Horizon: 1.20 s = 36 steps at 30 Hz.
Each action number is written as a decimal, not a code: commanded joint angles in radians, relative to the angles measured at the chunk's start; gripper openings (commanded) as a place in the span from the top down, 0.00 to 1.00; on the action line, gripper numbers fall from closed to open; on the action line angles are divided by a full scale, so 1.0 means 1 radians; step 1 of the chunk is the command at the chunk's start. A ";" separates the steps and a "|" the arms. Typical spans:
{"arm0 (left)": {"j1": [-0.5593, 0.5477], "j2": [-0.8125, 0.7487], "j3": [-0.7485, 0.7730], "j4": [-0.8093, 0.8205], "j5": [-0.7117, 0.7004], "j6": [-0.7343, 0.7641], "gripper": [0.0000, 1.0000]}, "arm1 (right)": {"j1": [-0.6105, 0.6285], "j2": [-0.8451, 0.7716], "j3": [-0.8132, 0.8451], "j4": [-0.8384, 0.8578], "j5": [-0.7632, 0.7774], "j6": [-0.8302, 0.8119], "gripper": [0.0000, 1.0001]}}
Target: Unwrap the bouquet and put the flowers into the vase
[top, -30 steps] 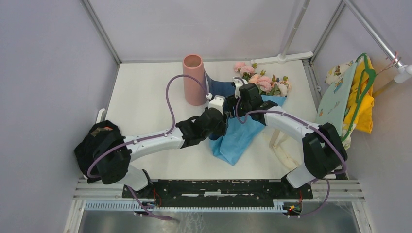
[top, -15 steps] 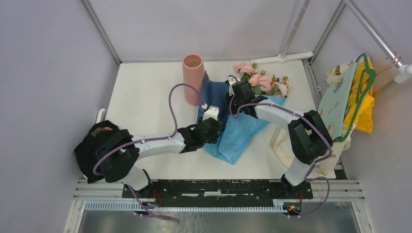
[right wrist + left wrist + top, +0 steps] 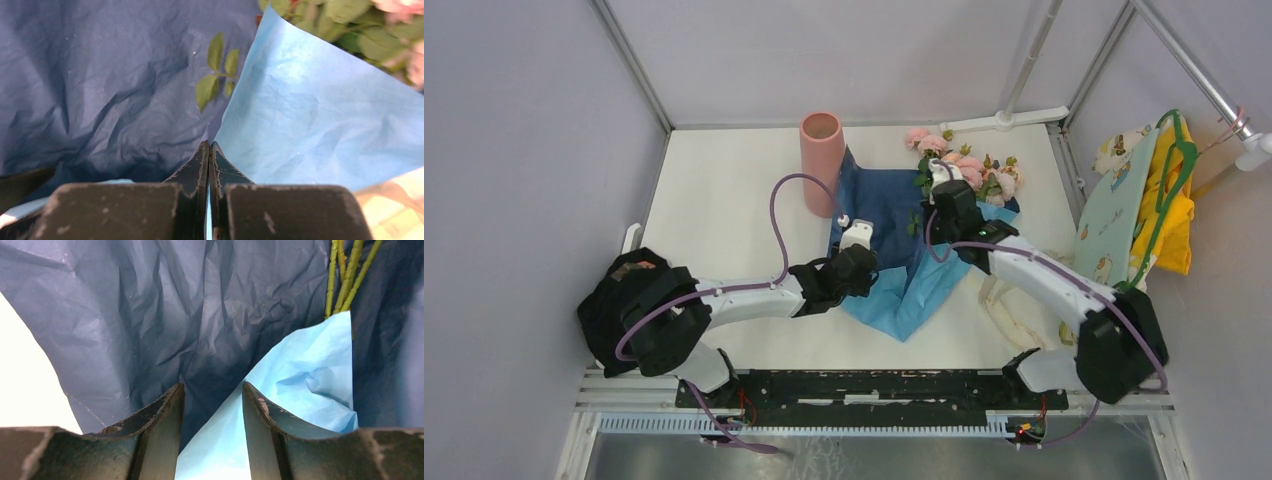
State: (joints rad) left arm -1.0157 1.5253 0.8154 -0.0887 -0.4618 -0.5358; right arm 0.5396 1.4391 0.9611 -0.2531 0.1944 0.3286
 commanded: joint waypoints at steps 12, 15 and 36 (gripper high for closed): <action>0.003 0.066 0.183 0.125 0.105 0.047 0.48 | 0.002 -0.807 -0.257 -0.430 0.187 0.239 1.00; 0.004 0.101 0.281 0.127 0.155 0.069 0.48 | 0.002 -0.887 -0.247 -0.518 0.222 0.281 1.00; -0.134 0.504 0.487 0.384 0.845 0.085 0.49 | 0.001 -1.097 -0.107 -0.717 0.299 0.338 0.90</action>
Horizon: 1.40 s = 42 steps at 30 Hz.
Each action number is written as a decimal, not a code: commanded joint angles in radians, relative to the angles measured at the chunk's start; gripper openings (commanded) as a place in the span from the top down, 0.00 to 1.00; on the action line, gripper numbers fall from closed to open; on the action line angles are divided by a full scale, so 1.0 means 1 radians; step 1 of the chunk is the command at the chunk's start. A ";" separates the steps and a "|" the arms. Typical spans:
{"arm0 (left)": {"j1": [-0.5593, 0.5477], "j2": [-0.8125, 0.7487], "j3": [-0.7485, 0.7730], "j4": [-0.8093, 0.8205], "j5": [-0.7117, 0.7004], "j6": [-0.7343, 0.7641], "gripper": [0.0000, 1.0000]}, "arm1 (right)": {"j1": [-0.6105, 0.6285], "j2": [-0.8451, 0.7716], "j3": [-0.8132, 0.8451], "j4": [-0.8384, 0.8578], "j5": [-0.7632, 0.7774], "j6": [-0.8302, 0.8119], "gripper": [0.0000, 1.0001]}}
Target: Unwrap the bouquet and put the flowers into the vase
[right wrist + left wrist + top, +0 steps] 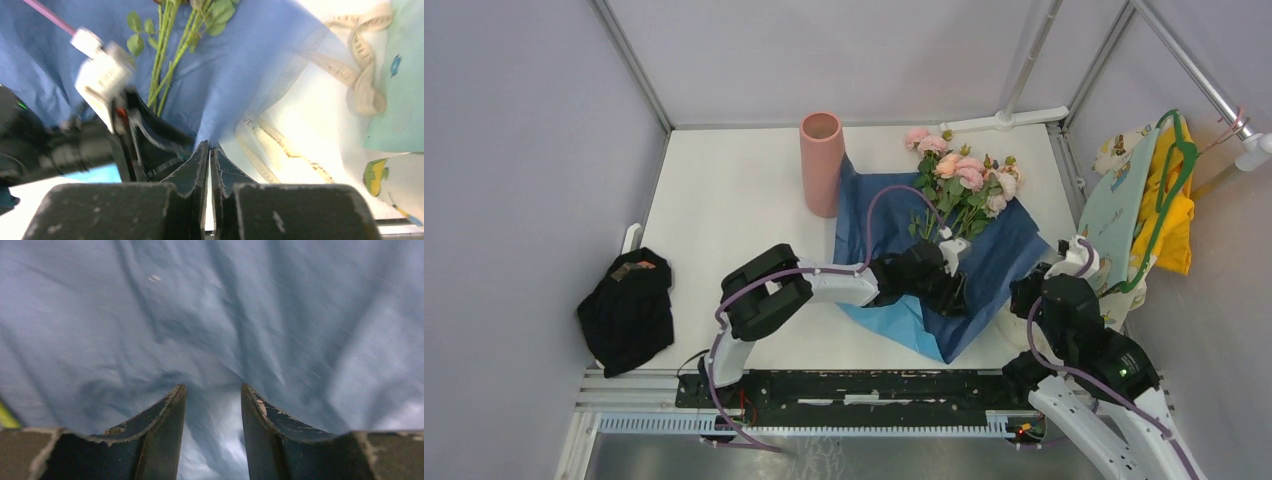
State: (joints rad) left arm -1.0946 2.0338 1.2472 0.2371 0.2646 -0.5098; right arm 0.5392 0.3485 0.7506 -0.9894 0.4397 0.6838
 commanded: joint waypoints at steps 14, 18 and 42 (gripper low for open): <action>-0.092 0.032 0.015 -0.073 0.064 0.111 0.54 | -0.001 0.166 0.171 0.335 -0.048 -0.194 0.51; -0.092 -0.073 -0.096 -0.139 -0.101 0.120 0.55 | -0.001 0.194 0.103 0.408 -0.035 -0.204 0.51; -0.405 -0.776 -0.237 -0.733 -0.937 -0.245 0.56 | -0.001 0.511 -0.238 0.879 -0.434 -0.292 0.54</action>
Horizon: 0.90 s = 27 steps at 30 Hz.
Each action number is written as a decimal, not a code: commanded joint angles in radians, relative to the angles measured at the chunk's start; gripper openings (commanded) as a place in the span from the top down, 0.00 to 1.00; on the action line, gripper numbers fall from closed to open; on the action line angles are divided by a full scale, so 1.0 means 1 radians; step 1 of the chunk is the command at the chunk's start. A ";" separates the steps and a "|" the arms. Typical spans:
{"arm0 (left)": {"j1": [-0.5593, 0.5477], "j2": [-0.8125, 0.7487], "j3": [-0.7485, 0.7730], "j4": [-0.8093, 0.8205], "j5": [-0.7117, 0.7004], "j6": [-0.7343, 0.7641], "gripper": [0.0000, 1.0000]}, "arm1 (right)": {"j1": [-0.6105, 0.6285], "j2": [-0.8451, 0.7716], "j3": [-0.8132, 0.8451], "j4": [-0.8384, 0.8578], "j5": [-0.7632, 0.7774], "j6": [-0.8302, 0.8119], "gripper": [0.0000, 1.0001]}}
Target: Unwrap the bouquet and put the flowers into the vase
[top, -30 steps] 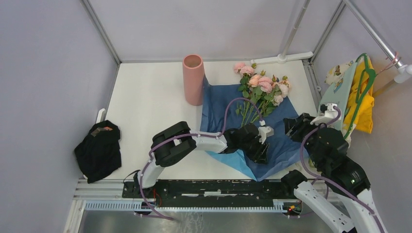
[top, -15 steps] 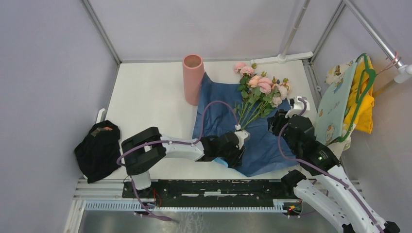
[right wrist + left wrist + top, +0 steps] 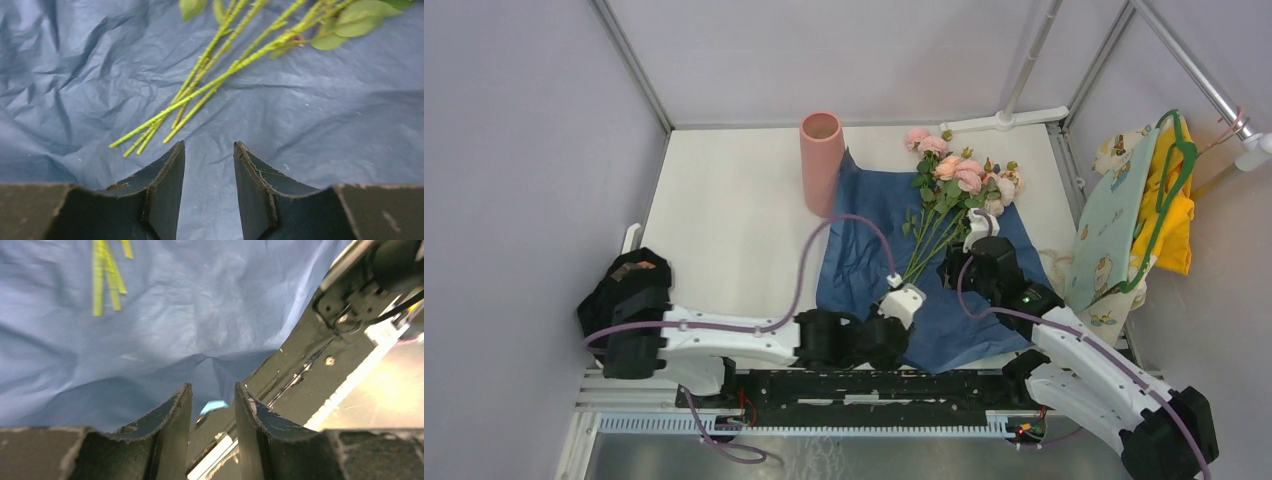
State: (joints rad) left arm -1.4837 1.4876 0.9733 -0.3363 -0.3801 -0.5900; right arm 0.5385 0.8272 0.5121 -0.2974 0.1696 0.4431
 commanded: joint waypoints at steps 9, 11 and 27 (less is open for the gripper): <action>-0.015 -0.658 0.033 -0.368 -0.755 -0.312 0.43 | 0.129 0.238 0.023 0.272 -0.366 -0.106 0.53; -0.015 -0.667 0.075 -0.441 -0.805 -0.336 0.42 | 0.208 0.309 0.057 0.268 -0.350 -0.116 0.53; -0.015 -0.640 0.142 -0.564 -0.870 -0.401 0.42 | 0.639 0.702 0.207 0.359 -0.317 -0.083 0.52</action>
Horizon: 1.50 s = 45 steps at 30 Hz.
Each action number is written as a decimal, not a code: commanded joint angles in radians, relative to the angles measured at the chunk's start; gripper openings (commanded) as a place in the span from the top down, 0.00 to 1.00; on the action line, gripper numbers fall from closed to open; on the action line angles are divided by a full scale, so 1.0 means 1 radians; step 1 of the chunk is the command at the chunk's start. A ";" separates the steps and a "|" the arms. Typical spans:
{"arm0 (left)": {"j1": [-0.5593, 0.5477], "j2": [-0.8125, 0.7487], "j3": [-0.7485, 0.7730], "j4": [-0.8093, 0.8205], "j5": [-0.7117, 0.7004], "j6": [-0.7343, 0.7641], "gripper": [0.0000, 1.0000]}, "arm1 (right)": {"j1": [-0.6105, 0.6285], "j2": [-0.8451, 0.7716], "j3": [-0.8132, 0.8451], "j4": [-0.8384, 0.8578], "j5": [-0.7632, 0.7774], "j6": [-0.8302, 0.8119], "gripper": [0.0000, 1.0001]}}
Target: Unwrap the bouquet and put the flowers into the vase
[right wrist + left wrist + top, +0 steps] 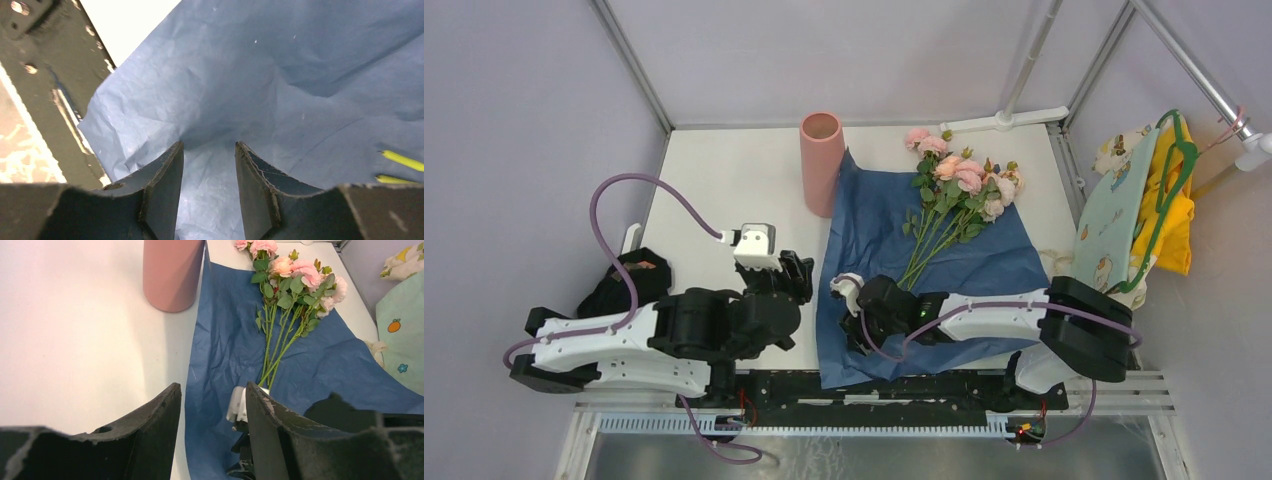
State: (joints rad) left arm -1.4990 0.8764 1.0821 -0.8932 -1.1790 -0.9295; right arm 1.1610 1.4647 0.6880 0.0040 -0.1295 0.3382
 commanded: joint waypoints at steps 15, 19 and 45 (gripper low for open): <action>0.000 -0.041 0.044 -0.006 -0.094 -0.039 0.41 | 0.019 0.031 0.135 -0.079 0.082 -0.027 0.49; -0.001 -0.012 0.071 -0.003 -0.121 -0.030 0.40 | 0.009 -0.082 0.255 -0.238 0.285 -0.069 0.43; 0.671 0.313 0.189 0.589 0.830 0.399 0.30 | -0.801 0.092 0.397 -0.269 0.081 -0.046 0.57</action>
State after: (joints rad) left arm -0.9714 1.2270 1.2098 -0.4385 -0.6155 -0.5671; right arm 0.3897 1.5208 1.0225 -0.3115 -0.0032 0.2771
